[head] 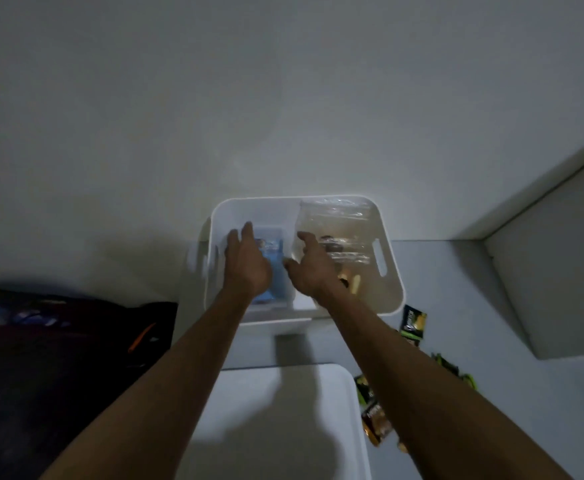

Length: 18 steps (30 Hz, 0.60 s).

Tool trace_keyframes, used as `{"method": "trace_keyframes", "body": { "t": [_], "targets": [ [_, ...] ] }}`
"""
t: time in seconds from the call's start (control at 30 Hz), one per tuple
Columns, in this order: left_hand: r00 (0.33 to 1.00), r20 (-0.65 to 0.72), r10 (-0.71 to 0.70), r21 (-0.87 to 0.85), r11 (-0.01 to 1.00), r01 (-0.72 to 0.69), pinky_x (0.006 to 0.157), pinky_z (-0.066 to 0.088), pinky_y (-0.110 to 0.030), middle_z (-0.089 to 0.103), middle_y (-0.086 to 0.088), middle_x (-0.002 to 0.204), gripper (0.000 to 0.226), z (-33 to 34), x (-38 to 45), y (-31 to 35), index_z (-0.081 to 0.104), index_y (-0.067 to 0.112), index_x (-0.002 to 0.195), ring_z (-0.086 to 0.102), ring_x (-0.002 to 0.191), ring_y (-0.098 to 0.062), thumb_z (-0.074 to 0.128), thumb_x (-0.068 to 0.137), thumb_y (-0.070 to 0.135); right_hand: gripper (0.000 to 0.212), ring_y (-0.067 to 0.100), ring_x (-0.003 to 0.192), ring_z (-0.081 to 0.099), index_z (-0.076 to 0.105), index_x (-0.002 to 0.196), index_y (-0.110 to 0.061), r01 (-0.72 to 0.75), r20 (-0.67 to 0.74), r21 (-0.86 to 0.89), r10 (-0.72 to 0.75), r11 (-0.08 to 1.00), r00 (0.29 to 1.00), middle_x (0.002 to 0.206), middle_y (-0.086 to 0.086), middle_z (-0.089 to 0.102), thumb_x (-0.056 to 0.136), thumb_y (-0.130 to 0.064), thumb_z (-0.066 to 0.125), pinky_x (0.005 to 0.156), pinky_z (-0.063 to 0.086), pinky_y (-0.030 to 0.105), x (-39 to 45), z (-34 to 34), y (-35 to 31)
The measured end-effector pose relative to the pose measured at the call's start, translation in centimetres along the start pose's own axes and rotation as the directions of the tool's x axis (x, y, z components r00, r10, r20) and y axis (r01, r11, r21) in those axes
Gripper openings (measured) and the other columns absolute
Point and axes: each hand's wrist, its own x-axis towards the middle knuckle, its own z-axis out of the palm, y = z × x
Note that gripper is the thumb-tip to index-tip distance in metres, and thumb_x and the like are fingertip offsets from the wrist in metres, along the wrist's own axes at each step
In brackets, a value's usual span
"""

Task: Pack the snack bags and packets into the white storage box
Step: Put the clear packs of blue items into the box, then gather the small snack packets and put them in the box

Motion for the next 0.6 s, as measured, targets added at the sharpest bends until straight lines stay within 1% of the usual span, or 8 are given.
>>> {"method": "trace_keyframes", "body": {
  "t": [0.1, 0.17, 0.2, 0.33, 0.43, 0.5, 0.53, 0.6],
  "targets": [
    [0.994, -0.101, 0.050, -0.124, 0.990, -0.062, 0.115, 0.019, -0.029, 0.034, -0.015, 0.152, 0.067, -1.2, -2.2, 3.2, 0.032, 0.008, 0.147, 0.031, 0.140, -0.028, 0.064, 0.090, 0.014, 0.059, 0.024, 0.115, 0.059, 0.040, 0.143, -0.021, 0.049, -0.061, 0.120, -0.041, 0.992, 0.997, 0.135, 0.010, 0.055, 0.091, -0.021, 0.067, 0.091, 0.056, 0.044, -2.0, -3.8, 0.2],
    [0.979, -0.185, 0.082, -0.198, 0.973, -0.119, 0.113, 0.022, -0.026, 0.038, -0.011, 0.150, 0.060, -1.7, -4.7, 5.9, 0.038, 0.010, 0.144, 0.035, 0.138, -0.024, 0.064, 0.091, 0.018, 0.053, 0.016, 0.101, 0.064, 0.045, 0.140, -0.024, 0.074, -0.117, 0.200, -0.051, 0.977, 0.992, 0.125, 0.005, 0.059, 0.091, -0.023, 0.067, 0.071, 0.060, 0.032, -4.0, -7.3, 1.1],
    [0.969, -0.223, 0.105, -0.224, 0.962, -0.156, 0.112, 0.023, -0.026, 0.040, -0.009, 0.148, 0.057, -1.7, -6.2, 7.2, 0.041, 0.012, 0.143, 0.038, 0.136, -0.023, 0.064, 0.091, 0.019, 0.052, 0.014, 0.099, 0.065, 0.047, 0.138, -0.025, 0.100, -0.151, 0.216, -0.068, 0.971, 0.986, 0.123, 0.003, 0.061, 0.091, -0.025, 0.068, 0.070, 0.059, 0.028, -5.2, -9.3, 2.0],
    [0.915, -0.339, 0.220, -0.267, 0.910, -0.318, 0.108, 0.037, -0.029, 0.054, -0.008, 0.135, 0.047, 1.3, -13.2, 10.6, 0.051, 0.013, 0.133, 0.051, 0.124, -0.021, 0.067, 0.090, 0.023, 0.047, 0.009, 0.101, 0.065, 0.051, 0.135, -0.028, 0.176, -0.270, 0.166, -0.127, 0.970, 0.954, 0.124, -0.001, 0.063, 0.091, -0.035, 0.067, 0.082, 0.057, 0.029, -11.2, -16.7, 8.7],
    [0.851, -0.417, 0.320, -0.233, 0.867, -0.440, 0.098, 0.035, -0.009, 0.062, -0.012, 0.119, 0.039, 6.4, -19.2, 11.1, 0.059, 0.005, 0.122, 0.056, 0.111, -0.019, 0.071, 0.086, 0.012, 0.047, 0.006, 0.102, 0.063, 0.053, 0.134, -0.026, 0.162, -0.356, 0.067, -0.128, 0.985, 0.925, 0.125, -0.002, 0.063, 0.091, -0.041, 0.065, 0.084, 0.054, 0.028, -16.0, -19.9, 16.5],
    [0.891, -0.364, 0.272, -0.253, 0.892, -0.375, 0.095, 0.034, -0.003, 0.060, -0.014, 0.120, 0.042, 10.6, -23.3, 10.9, 0.058, 0.004, 0.124, 0.053, 0.108, -0.015, 0.072, 0.085, 0.013, 0.052, 0.010, 0.111, 0.060, 0.050, 0.136, -0.026, 0.118, -0.372, 0.009, -0.106, 0.993, 0.922, 0.131, -0.002, 0.060, 0.090, -0.047, 0.063, 0.092, 0.054, 0.039, -18.9, -20.4, 22.2],
    [0.918, -0.321, 0.232, -0.259, 0.911, -0.320, 0.095, 0.039, -0.009, 0.058, -0.013, 0.123, 0.043, 12.9, -25.2, 10.7, 0.057, 0.006, 0.125, 0.052, 0.110, -0.015, 0.071, 0.086, 0.016, 0.055, 0.013, 0.118, 0.056, 0.048, 0.139, -0.026, 0.092, -0.360, -0.022, -0.094, 0.996, 0.928, 0.137, -0.002, 0.056, 0.091, -0.049, 0.061, 0.097, 0.052, 0.044, -20.3, -20.0, 25.1],
    [0.953, -0.241, 0.181, -0.220, 0.947, -0.235, 0.096, 0.048, -0.034, 0.056, -0.013, 0.127, 0.042, 17.1, -28.6, 10.0, 0.055, 0.010, 0.127, 0.052, 0.115, -0.021, 0.065, 0.089, 0.027, 0.061, 0.018, 0.134, 0.043, 0.040, 0.146, -0.025, 0.061, -0.316, -0.113, -0.094, 0.992, 0.944, 0.149, 0.002, 0.045, 0.094, -0.053, 0.054, 0.109, 0.041, 0.046, -23.3, -18.4, 30.4]
  ]
}}
